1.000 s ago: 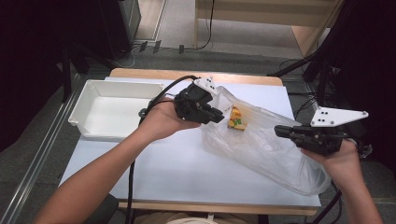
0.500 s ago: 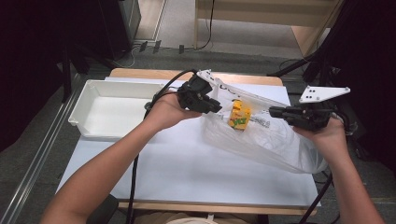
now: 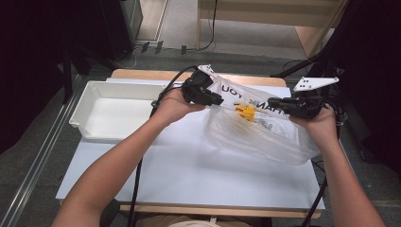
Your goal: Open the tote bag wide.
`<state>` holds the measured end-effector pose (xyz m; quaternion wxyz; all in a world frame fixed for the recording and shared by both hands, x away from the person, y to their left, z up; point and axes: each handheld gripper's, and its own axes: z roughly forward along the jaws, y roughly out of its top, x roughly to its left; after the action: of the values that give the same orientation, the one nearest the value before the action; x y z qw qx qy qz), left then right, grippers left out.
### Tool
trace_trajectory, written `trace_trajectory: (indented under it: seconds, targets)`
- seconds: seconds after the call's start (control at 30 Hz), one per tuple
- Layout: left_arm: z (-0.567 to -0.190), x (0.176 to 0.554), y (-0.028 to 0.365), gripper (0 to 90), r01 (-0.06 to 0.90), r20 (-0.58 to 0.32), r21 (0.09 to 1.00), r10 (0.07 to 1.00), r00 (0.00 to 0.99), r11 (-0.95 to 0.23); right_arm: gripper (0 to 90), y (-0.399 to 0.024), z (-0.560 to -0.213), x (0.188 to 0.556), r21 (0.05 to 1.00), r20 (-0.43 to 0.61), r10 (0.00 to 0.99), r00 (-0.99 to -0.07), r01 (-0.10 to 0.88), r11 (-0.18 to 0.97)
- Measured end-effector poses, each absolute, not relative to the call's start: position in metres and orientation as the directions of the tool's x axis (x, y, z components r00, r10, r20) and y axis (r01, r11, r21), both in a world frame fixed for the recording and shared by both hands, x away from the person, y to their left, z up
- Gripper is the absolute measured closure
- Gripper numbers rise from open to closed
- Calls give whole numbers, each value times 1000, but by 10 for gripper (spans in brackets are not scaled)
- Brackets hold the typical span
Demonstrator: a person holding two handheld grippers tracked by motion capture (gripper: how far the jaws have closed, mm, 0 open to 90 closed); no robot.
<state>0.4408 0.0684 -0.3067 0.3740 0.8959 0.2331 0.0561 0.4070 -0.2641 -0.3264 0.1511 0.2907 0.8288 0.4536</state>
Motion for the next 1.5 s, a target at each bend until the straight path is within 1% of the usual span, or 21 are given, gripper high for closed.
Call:
trace_trajectory:
  seconds: [0.1, 0.23, 0.6, 0.87, 1.03, 1.2, 1.5]
  targets:
    - [-312, 446, 68, 797, 383, -71, 687, 467, 881, -617, 882, -263, -333, 416, 832, 33, 631, -775, 371, 413]
    - [-318, 449, 67, 796, 394, -76, 681, 475, 877, -618, 882, -261, -336, 418, 827, 41, 626, -779, 378, 417]
    - [-330, 453, 65, 796, 396, -75, 677, 477, 875, -620, 881, -248, -342, 403, 813, 25, 579, -815, 354, 463]
    - [-343, 461, 61, 798, 414, -92, 675, 487, 868, -610, 887, -248, -365, 414, 784, 17, 616, -788, 393, 481]
    - [-351, 468, 58, 799, 429, -105, 678, 499, 860, -597, 891, -251, -375, 424, 780, 21, 647, -763, 417, 466]
    - [-360, 474, 56, 802, 442, -118, 679, 507, 854, -586, 892, -250, -382, 433, 785, 6, 669, -743, 418, 457]
    - [-376, 480, 55, 812, 467, -145, 697, 531, 835, -544, 900, -251, -401, 447, 791, 39, 702, -712, 451, 413]
